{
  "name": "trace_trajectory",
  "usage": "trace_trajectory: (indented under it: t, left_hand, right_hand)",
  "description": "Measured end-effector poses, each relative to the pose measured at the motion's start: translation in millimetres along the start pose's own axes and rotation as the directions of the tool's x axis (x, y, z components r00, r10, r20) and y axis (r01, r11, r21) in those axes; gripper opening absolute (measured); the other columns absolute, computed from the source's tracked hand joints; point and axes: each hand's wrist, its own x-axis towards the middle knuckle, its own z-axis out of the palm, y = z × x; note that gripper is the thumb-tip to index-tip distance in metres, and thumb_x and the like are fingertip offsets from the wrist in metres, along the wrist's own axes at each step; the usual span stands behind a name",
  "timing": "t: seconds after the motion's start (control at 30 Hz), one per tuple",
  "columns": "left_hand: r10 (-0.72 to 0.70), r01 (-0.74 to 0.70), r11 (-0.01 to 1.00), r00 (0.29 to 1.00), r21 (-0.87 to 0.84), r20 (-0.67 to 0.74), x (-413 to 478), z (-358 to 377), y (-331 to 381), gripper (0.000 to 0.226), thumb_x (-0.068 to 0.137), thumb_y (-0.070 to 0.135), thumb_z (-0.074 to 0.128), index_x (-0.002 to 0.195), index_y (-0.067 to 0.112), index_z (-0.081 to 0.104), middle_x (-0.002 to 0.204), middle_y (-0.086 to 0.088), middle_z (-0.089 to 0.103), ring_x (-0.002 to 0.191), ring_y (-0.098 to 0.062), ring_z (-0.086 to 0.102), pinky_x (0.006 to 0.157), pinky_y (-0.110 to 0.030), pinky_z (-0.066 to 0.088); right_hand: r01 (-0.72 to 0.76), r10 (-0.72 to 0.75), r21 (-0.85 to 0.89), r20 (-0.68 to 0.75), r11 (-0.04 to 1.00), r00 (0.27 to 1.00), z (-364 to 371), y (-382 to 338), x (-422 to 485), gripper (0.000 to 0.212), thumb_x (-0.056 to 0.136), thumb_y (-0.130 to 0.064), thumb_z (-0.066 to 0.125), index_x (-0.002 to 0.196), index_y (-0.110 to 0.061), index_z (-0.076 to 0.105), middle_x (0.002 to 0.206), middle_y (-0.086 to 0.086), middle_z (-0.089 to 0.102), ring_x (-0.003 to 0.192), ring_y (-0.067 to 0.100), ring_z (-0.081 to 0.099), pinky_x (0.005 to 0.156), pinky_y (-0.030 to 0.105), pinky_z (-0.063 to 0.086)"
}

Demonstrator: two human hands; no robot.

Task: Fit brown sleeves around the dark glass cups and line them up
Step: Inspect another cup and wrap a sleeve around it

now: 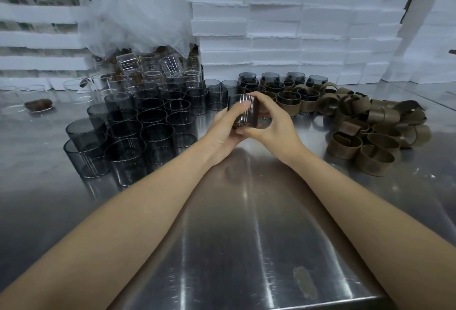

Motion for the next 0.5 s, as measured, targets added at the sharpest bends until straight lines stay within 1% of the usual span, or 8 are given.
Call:
trace_trajectory:
  t: [0.07,0.17,0.23,0.3,0.37,0.43,0.47,0.5]
  left_hand:
    - [0.026,-0.026,1.0,1.0,0.002,-0.002,1.1,-1.2,-1.6,0.023,0.089,0.031,0.062,0.099,0.012,0.072,0.099,-0.012,0.072,0.094,-0.023,0.07,0.082,-0.035,0.058]
    - [0.066,-0.067,0.998,0.996,-0.006,-0.058,0.7,0.1,-1.9,0.027,0.093,0.037,0.058,0.087,0.021,0.079,0.096,-0.008,0.074,0.092,-0.021,0.071,0.078,-0.034,0.057]
    - [0.091,-0.09,0.996,0.991,0.014,-0.103,0.5,1.8,-2.8,0.029,0.095,0.039,0.058,0.087,0.02,0.079,0.097,-0.009,0.074,0.094,-0.023,0.071,0.081,-0.036,0.056]
    - [0.118,-0.112,0.992,0.986,0.053,-0.122,-0.4,4.4,-3.9,0.031,0.096,0.038,0.057,0.088,0.019,0.079,0.096,-0.009,0.075,0.093,-0.024,0.071,0.085,-0.038,0.056]
    - [0.146,-0.132,0.987,0.976,0.095,-0.161,-1.9,7.0,-4.0,0.03,0.096,0.039,0.058,0.097,0.015,0.076,0.099,-0.011,0.074,0.096,-0.026,0.07,0.092,-0.041,0.055]
    - [0.201,-0.168,0.971,0.959,0.172,-0.199,-3.0,8.7,-3.7,0.032,0.096,0.038,0.058,0.103,0.011,0.073,0.098,-0.01,0.073,0.096,-0.025,0.07,0.091,-0.041,0.055]
    - [0.246,-0.202,0.955,0.948,0.219,-0.2,-3.3,9.2,-3.8,0.03,0.098,0.037,0.056,0.1,0.012,0.073,0.093,-0.008,0.073,0.092,-0.021,0.07,0.088,-0.039,0.056]
    - [0.297,-0.24,0.934,0.934,0.265,-0.198,-3.6,9.7,-4.3,0.029,0.099,0.035,0.054,0.094,0.014,0.073,0.086,-0.003,0.073,0.086,-0.018,0.069,0.085,-0.037,0.055]
  right_hand:
    - [0.024,-0.024,-0.027,-0.002,0.999,1.0,0.9,-1.5,-0.3,0.072,0.068,-0.006,0.085,0.131,-0.016,0.053,0.12,-0.002,0.061,0.111,0.003,0.055,0.093,0.007,0.037]
    - [0.047,-0.047,-0.067,0.005,0.997,0.999,2.8,-5.9,-0.6,0.075,0.07,-0.006,0.083,0.137,-0.013,0.05,0.123,0.001,0.059,0.115,0.01,0.054,0.099,0.014,0.04]
    - [0.054,-0.054,-0.104,0.005,0.993,0.999,3.0,-8.7,-0.8,0.077,0.071,-0.008,0.084,0.139,-0.011,0.049,0.123,0.004,0.059,0.116,0.016,0.054,0.102,0.023,0.042]
    - [0.069,-0.071,-0.145,-0.004,0.987,0.997,2.0,-9.5,-1.1,0.077,0.071,-0.012,0.085,0.139,-0.009,0.049,0.122,0.006,0.06,0.114,0.019,0.055,0.101,0.026,0.043]
    - [0.074,-0.077,-0.186,-0.01,0.98,0.997,0.2,-9.4,-1.2,0.078,0.071,-0.015,0.085,0.139,-0.008,0.049,0.121,0.007,0.06,0.113,0.021,0.055,0.101,0.03,0.043]
    - [0.076,-0.08,-0.229,-0.009,0.97,0.997,-0.3,-7.1,-0.5,0.077,0.072,-0.014,0.084,0.14,-0.007,0.049,0.12,0.009,0.061,0.113,0.022,0.054,0.102,0.034,0.042]
    - [0.089,-0.097,-0.267,-0.016,0.96,0.995,-0.1,-5.9,-0.3,0.076,0.073,-0.014,0.084,0.139,-0.007,0.049,0.119,0.01,0.061,0.112,0.023,0.052,0.102,0.031,0.041]
    - [0.111,-0.126,-0.314,-0.03,0.943,0.992,0.2,-4.8,0.1,0.075,0.073,-0.015,0.084,0.139,-0.006,0.049,0.116,0.011,0.061,0.109,0.022,0.05,0.1,0.024,0.038]
